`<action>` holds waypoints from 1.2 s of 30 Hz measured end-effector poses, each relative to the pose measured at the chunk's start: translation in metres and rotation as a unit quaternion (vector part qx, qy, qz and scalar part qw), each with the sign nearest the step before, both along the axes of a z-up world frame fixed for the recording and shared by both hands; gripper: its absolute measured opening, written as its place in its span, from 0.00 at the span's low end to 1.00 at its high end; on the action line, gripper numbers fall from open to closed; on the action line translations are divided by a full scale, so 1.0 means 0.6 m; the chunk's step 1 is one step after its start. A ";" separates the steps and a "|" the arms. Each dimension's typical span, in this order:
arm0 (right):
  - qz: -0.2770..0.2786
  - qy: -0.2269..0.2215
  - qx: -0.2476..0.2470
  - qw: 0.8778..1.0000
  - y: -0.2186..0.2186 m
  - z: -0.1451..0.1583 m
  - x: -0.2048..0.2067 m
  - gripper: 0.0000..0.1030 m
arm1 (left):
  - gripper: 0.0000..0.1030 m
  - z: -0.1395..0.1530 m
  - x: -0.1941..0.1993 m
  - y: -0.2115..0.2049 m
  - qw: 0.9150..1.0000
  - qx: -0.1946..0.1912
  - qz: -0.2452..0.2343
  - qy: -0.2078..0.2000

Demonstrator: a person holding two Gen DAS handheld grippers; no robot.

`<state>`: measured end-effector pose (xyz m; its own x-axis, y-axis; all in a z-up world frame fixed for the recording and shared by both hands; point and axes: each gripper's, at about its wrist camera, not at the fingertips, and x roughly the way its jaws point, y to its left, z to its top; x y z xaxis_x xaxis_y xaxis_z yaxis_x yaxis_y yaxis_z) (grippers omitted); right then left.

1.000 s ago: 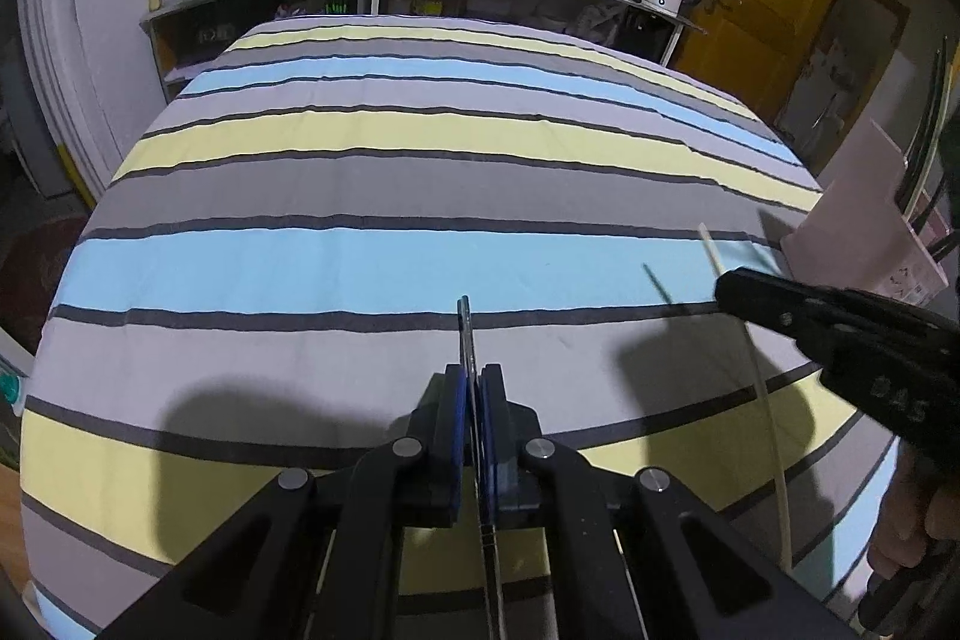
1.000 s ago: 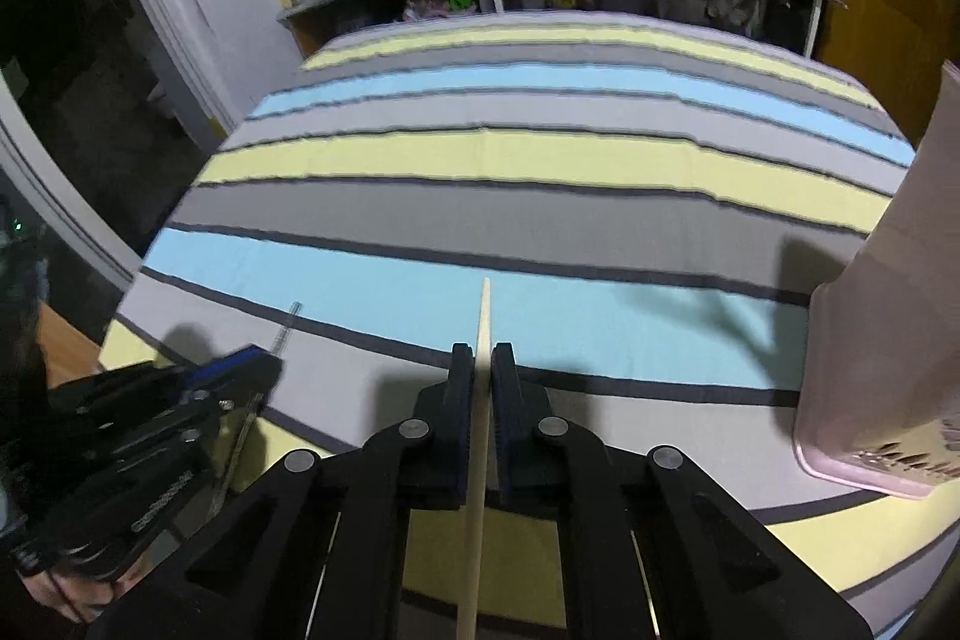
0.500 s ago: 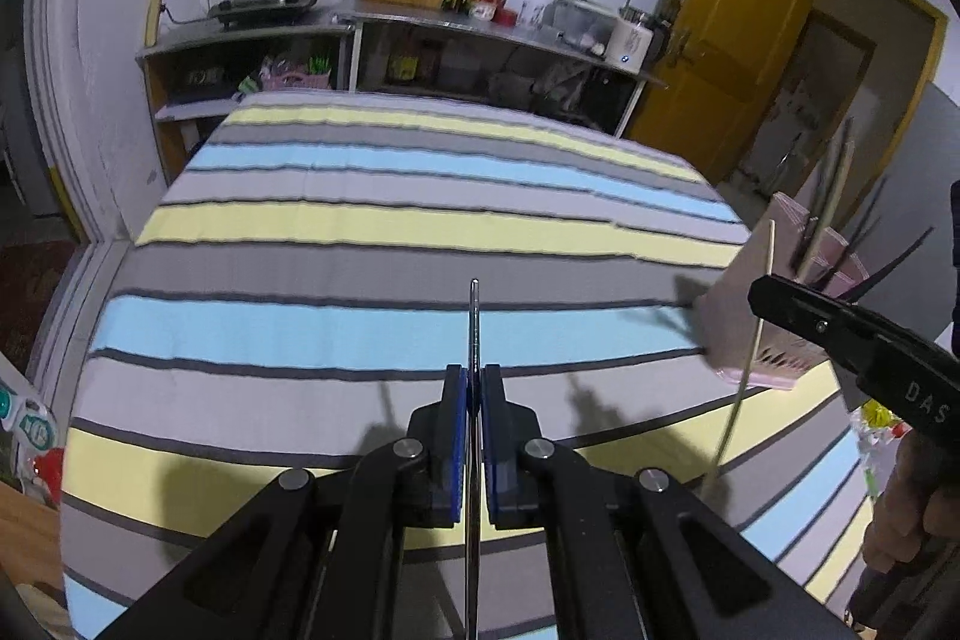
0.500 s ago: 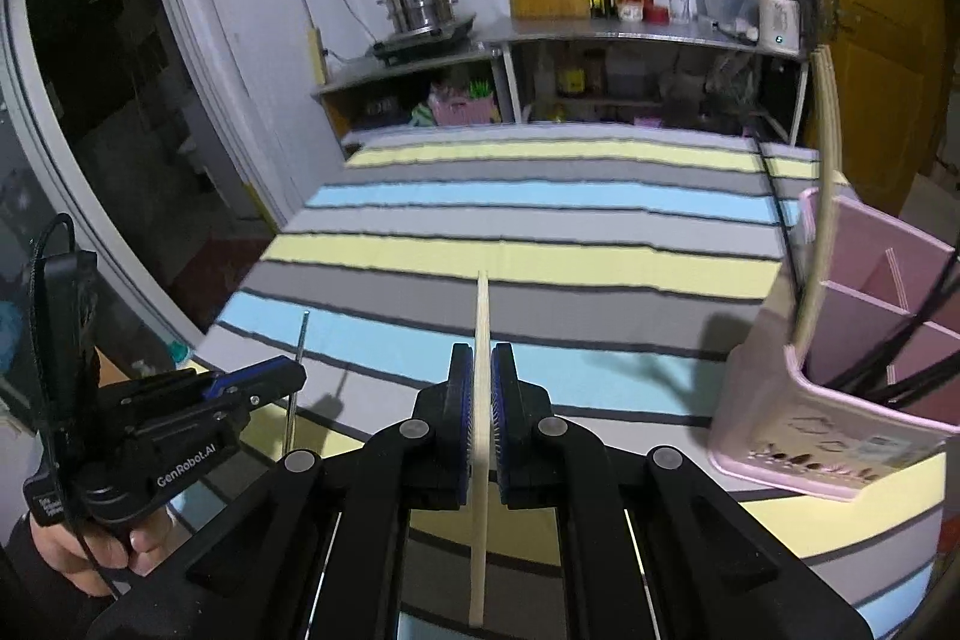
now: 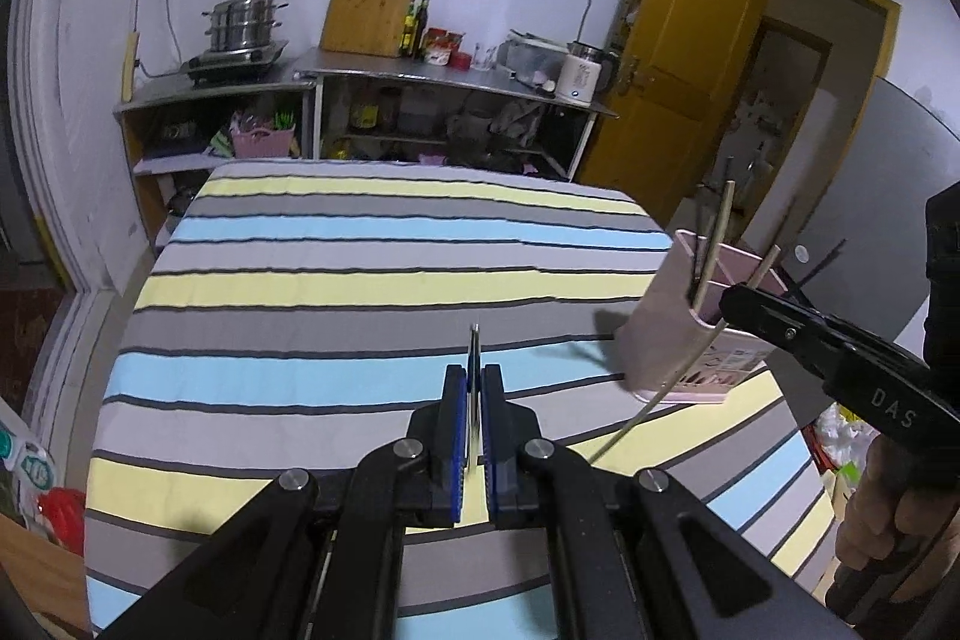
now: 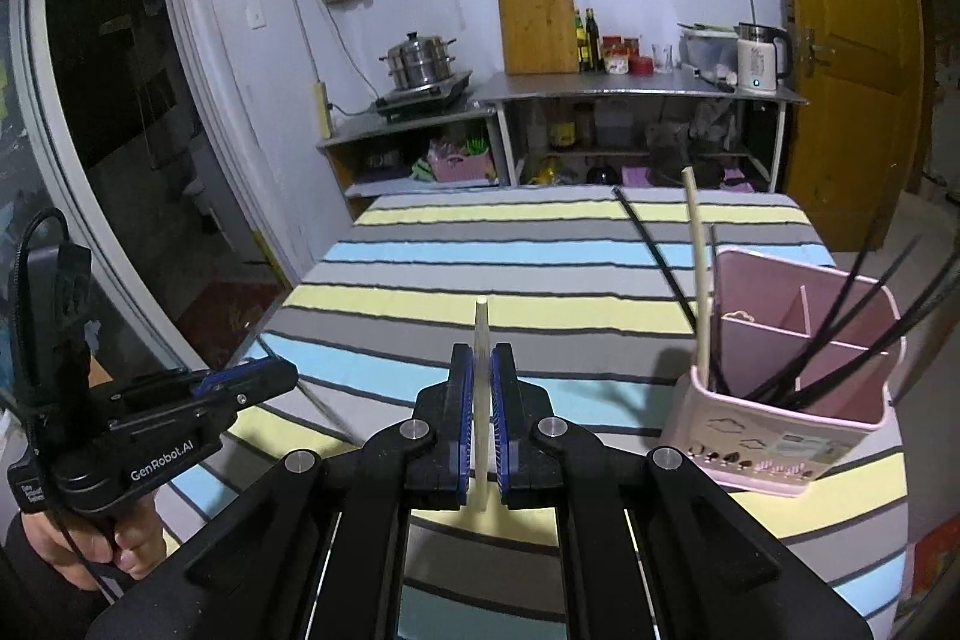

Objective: Organize utensils
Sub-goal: 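Lift the metal chopstick over the pink holder while the right tool carries its wooden chopstick there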

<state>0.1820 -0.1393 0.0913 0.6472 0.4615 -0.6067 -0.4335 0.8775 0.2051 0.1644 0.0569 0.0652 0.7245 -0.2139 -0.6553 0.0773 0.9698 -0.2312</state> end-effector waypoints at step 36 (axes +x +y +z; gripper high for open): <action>-0.090 -0.058 0.039 0.993 -0.190 0.086 -0.051 0.06 | 0.04 0.099 0.002 -0.238 0.989 0.025 -0.129 -0.061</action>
<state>0.1512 -0.2532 0.1429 0.7869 0.3746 -0.4903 -0.2950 0.9263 0.2342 0.1659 -0.0861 0.1248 0.7246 -0.3717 -0.5804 0.3489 0.9240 -0.1563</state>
